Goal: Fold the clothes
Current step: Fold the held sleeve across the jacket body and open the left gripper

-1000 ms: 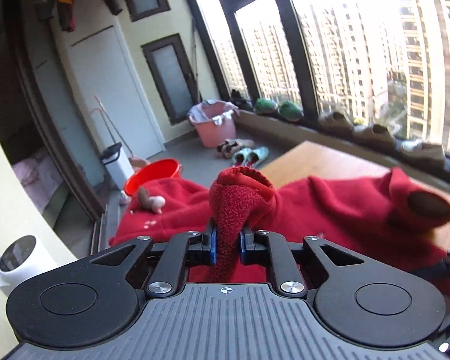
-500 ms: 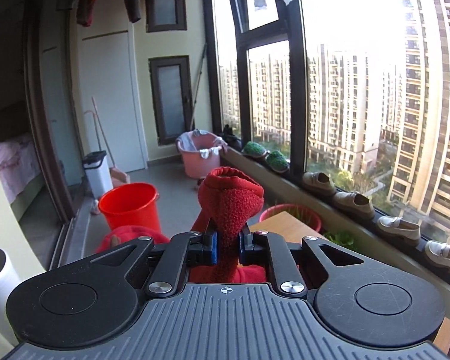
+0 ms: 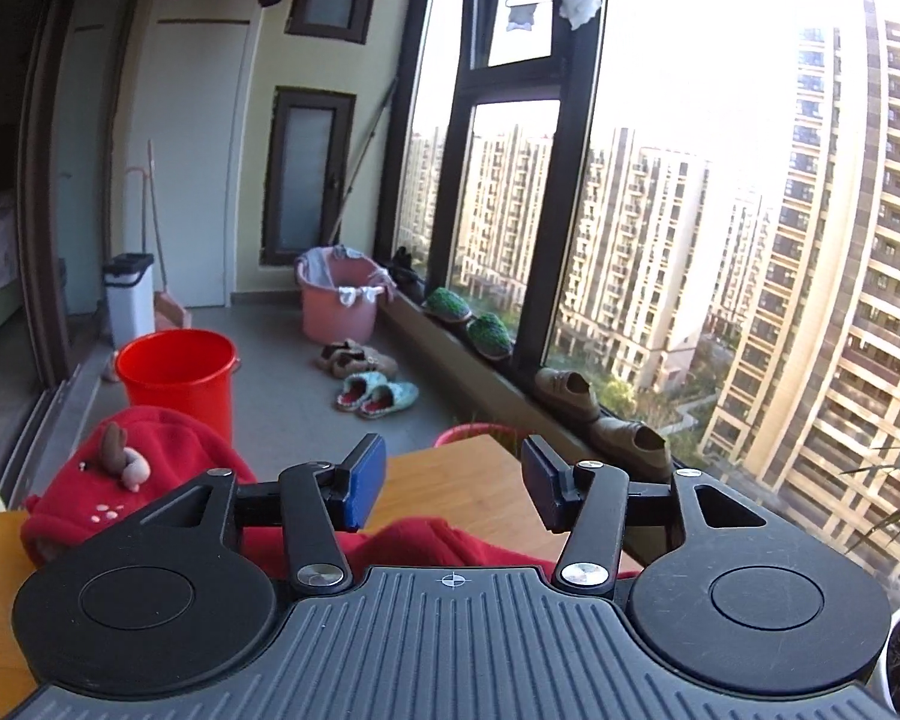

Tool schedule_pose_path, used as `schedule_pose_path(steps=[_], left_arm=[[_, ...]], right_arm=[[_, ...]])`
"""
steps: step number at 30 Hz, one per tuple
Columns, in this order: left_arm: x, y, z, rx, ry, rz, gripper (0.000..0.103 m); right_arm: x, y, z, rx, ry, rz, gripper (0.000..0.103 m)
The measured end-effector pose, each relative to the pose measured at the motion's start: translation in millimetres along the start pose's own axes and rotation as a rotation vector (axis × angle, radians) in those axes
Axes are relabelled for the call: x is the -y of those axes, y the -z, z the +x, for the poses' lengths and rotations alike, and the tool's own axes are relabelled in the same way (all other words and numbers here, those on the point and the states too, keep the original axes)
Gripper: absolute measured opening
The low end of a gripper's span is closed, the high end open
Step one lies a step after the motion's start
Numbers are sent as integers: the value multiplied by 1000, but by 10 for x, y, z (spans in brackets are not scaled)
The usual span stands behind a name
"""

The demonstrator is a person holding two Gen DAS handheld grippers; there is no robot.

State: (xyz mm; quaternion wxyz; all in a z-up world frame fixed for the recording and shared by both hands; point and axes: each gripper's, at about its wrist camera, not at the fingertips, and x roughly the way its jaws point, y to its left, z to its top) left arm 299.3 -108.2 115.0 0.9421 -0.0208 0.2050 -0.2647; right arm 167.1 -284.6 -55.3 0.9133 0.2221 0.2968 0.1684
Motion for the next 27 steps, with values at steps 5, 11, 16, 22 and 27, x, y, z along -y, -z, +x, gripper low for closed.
schedule_pose_path(steps=[5, 11, 16, 22, 27], left_arm=[[-192, 179, -121, -19, 0, -61, 76], [-318, 734, -320, -89, -29, -84, 94], [-303, 1275, -457, -128, -56, -87, 99], [-416, 1658, -567, -127, -99, -165, 103], [-488, 1691, -584, -136, -147, -222, 103]], right_arm=[[-4, -1, 14, -3, 6, -5, 103], [-19, -11, 37, -8, 13, -3, 103], [-23, -21, 48, -15, 13, -3, 103], [-118, -59, 38, -17, 38, -58, 100], [-373, -263, -66, 39, 52, -199, 56]])
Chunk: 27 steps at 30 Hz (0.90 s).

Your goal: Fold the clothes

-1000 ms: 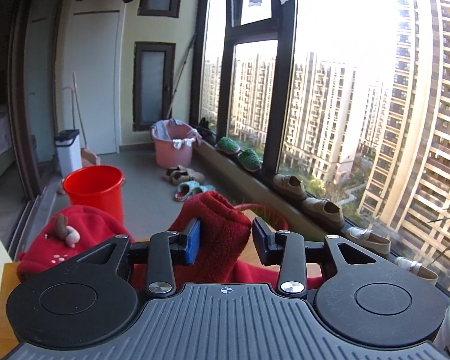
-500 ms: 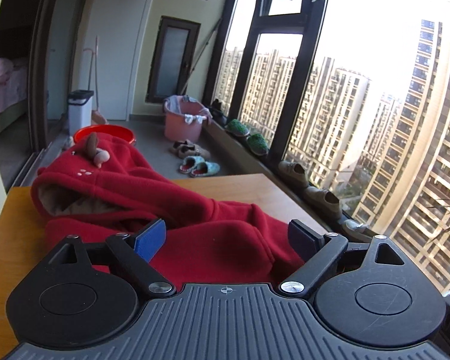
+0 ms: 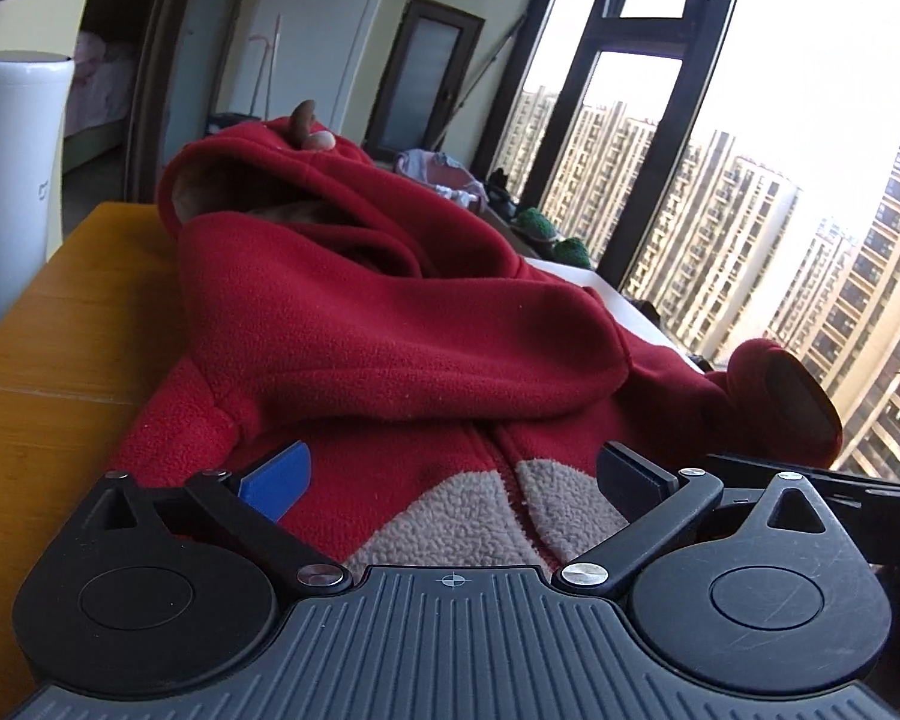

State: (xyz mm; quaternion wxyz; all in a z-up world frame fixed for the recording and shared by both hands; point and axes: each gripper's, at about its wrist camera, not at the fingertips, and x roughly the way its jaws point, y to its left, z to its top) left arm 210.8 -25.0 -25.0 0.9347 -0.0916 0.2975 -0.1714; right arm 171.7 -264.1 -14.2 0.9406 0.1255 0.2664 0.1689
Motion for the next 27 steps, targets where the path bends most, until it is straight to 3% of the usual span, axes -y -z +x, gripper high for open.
schedule_pose_path(steps=[2, 3, 8, 10, 12, 13, 16, 19, 21, 24, 27], left_arm=[[54, 9, 34, -19, -27, 21, 103], [72, 15, 42, -26, -33, 31, 103], [56, 25, 76, -51, -39, 29, 103], [49, 33, 79, -49, -35, 26, 103], [39, 32, 78, -48, -30, 21, 103], [34, 30, 78, -48, -27, 18, 103], [12, 28, 73, -46, -17, 3, 103], [0, 23, 66, -44, -9, -8, 103], [10, 11, 66, -47, -3, -3, 103], [54, -34, 31, -44, 7, 26, 103], [151, -131, -65, 12, 22, 105, 103]], right_arm=[[-109, -193, 43, 33, 55, -65, 42], [-143, -292, 94, 42, 83, -83, 41], [-103, -677, 673, 4, 245, -80, 41], [-49, -747, 968, -36, 329, -80, 47], [7, -743, 1182, -95, 333, -70, 49], [23, -734, 1259, -127, 308, -60, 45], [-56, -762, 1223, -106, 255, -99, 6], [-136, -924, 992, 2, 282, -147, 5], [-73, -1019, 919, 13, 310, -131, 5], [56, -966, 991, -50, 351, -126, 5], [210, -722, 1183, -150, 372, -103, 6]])
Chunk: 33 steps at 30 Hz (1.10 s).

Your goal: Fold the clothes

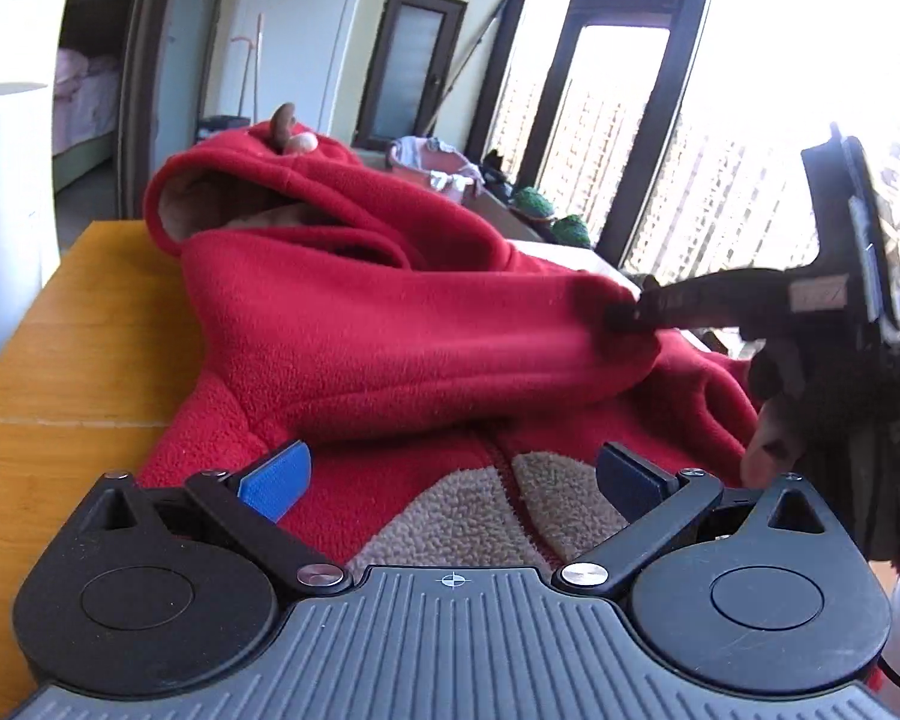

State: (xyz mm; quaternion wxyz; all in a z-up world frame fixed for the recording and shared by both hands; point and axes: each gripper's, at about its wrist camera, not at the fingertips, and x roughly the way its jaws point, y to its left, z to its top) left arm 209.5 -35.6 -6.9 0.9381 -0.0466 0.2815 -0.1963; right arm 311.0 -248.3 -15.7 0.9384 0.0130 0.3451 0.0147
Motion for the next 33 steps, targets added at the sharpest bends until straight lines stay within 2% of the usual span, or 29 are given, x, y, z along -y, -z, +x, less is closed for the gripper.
schedule_pose_path(steps=[4, 7, 9, 11, 13, 17, 20, 23, 26, 29, 33], left_arm=[[-2, -85, 34, 75, -3, 53, 103], [-95, -34, 210, 37, -64, 28, 103], [-185, -11, 262, 9, -51, -15, 103], [-224, -2, 229, 28, -33, -35, 103], [-231, 7, 215, 31, -29, -39, 103], [-246, 4, 211, 31, -22, -51, 103], [-261, -4, 219, 28, -19, -59, 103], [-265, -11, 234, 26, -20, -61, 103], [-271, -16, 244, 22, -20, -64, 103], [-273, -14, 245, 18, -20, -66, 103], [-287, -7, 241, 20, -17, -70, 103]], right_arm=[[-21, 169, 69, 30, 11, -41, 5], [49, 164, -51, 36, -17, 1, 6], [189, 172, -250, 67, -48, 39, 18], [396, 194, -508, 117, -55, 91, 40], [653, 231, -762, 163, -34, 154, 46], [1255, 411, -1080, 176, 28, 365, 56], [1620, 648, -1158, 132, 50, 509, 57], [1780, 864, -1117, 98, 102, 566, 57], [1886, 1004, -1135, 111, 92, 616, 57], [1872, 1062, -1134, 112, 71, 602, 57], [1764, 1110, -1061, 95, 109, 542, 57]])
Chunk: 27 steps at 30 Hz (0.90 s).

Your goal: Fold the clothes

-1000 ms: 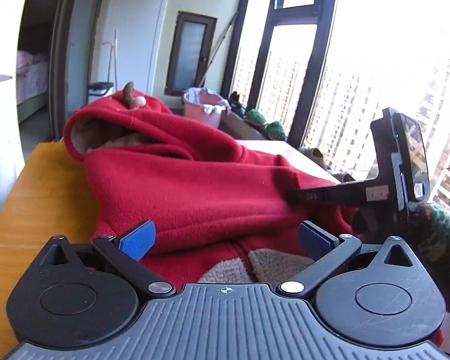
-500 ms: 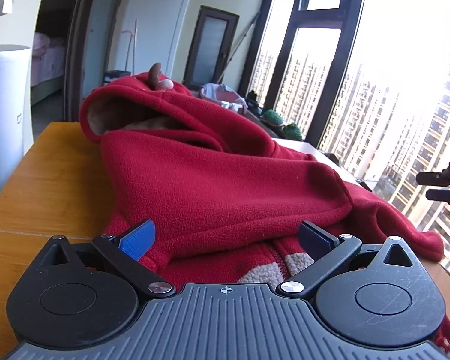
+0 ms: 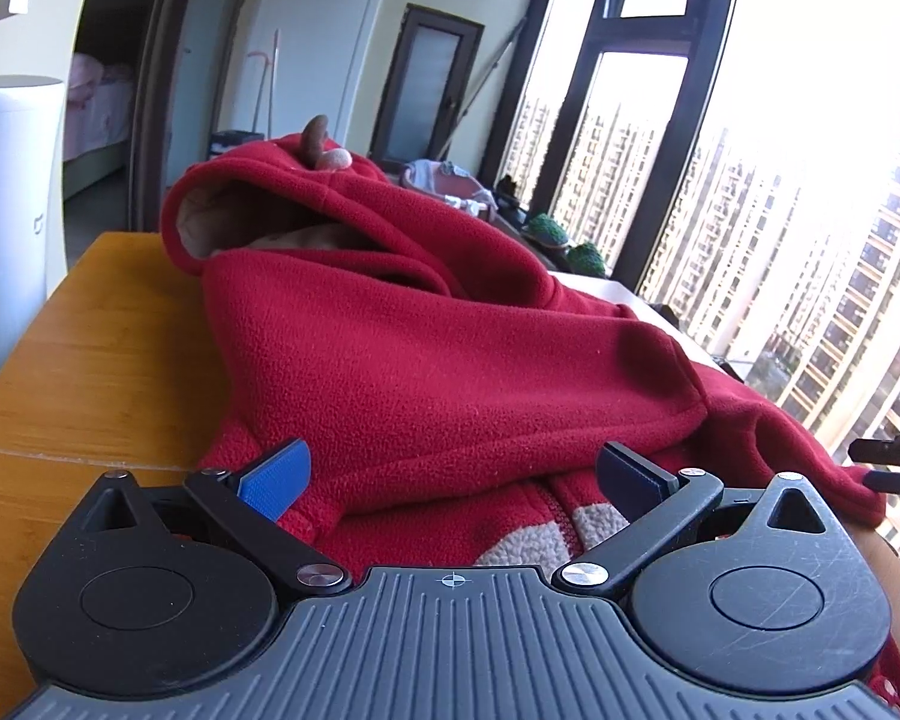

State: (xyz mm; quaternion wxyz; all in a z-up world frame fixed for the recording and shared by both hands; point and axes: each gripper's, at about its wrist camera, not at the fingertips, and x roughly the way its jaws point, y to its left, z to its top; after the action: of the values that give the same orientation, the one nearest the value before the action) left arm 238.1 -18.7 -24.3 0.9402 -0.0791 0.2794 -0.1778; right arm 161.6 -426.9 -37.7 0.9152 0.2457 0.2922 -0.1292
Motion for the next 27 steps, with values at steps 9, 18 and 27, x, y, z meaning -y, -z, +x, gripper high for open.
schedule_pose_path(steps=[9, 18, 27], left_arm=[[2, 2, -1, -3, -3, -3, 103], [102, 18, 4, -31, -69, 64, 103], [111, 14, 3, -29, -74, 59, 103]], right_arm=[[-676, 277, 297, -46, -84, -272, 56], [-842, 320, 183, -76, -177, -335, 55], [-267, 351, -438, 67, 5, -215, 55]])
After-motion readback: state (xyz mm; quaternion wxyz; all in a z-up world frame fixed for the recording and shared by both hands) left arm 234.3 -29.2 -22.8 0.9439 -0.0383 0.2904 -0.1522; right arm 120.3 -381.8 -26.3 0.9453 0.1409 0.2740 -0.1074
